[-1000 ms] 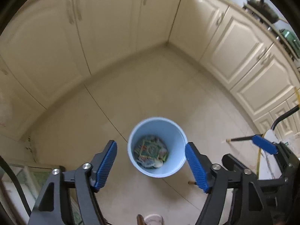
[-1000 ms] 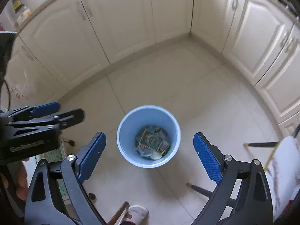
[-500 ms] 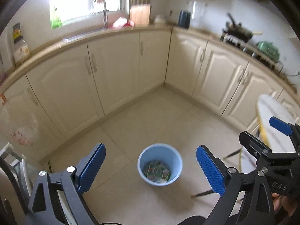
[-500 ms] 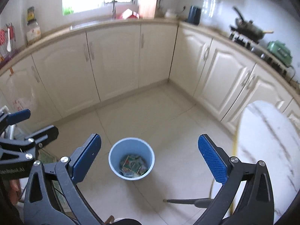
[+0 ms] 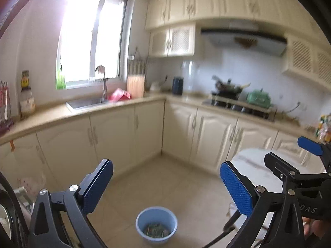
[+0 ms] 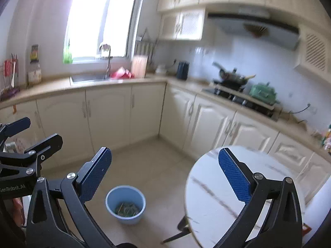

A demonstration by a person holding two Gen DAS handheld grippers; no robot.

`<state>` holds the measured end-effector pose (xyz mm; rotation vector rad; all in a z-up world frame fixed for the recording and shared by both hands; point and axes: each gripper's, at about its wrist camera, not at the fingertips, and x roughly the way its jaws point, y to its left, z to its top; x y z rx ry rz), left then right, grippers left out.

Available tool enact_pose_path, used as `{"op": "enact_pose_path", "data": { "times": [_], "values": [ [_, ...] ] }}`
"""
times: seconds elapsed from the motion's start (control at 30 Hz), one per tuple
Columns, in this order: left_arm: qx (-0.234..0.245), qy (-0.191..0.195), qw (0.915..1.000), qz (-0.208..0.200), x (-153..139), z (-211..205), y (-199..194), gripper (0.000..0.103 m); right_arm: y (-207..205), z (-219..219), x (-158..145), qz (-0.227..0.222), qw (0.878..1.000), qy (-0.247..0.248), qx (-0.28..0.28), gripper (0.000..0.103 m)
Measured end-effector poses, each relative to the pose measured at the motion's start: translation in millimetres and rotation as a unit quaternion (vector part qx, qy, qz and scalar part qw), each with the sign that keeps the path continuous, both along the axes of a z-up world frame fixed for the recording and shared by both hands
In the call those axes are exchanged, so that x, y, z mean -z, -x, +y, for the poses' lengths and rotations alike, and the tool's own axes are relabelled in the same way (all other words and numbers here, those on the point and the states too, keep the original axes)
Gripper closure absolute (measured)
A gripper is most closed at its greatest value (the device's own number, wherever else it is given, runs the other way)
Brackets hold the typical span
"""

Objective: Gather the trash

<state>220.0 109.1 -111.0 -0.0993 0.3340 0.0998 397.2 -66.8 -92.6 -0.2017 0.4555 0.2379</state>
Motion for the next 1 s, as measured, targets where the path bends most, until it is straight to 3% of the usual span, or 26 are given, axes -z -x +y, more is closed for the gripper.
{"op": "enact_pose_path", "data": {
  "times": [0.2, 0.3, 0.37, 0.6, 0.77, 1.0],
  "values": [
    [-0.004, -0.015, 0.9985, -0.053, 6.5, -26.5, 59.4, 0.001, 57.5, -18.2, -42.4, -0.068, 0.997, 0.001, 0.034, 0.0],
    [-0.008, -0.02, 0.9965, -0.081, 22.7, -39.8, 98.2, 0.001, 81.4, -24.9, -54.1, -0.086, 0.995, -0.005, 0.042, 0.0],
    [-0.006, -0.024, 0.9952, -0.095, 55.2, -49.1, 122.2, 0.001, 99.6, -30.7, -61.8, -0.096, 0.994, -0.017, 0.042, 0.0],
    [-0.011, -0.054, 0.9891, -0.136, 95.7, -77.0, 182.6, 0.001, 143.5, -53.7, -81.5, -0.137, 0.988, -0.041, 0.051, 0.0],
    [-0.01, -0.054, 0.99, -0.13, 125.2, -95.5, 194.5, 0.001, 149.9, -60.3, -83.1, -0.138, 0.988, -0.048, 0.057, 0.0],
    [-0.008, -0.052, 0.9918, -0.117, 116.1, -103.4, 193.3, 0.001, 148.5, -62.8, -81.3, -0.129, 0.988, -0.048, 0.063, 0.0]
  ]
}}
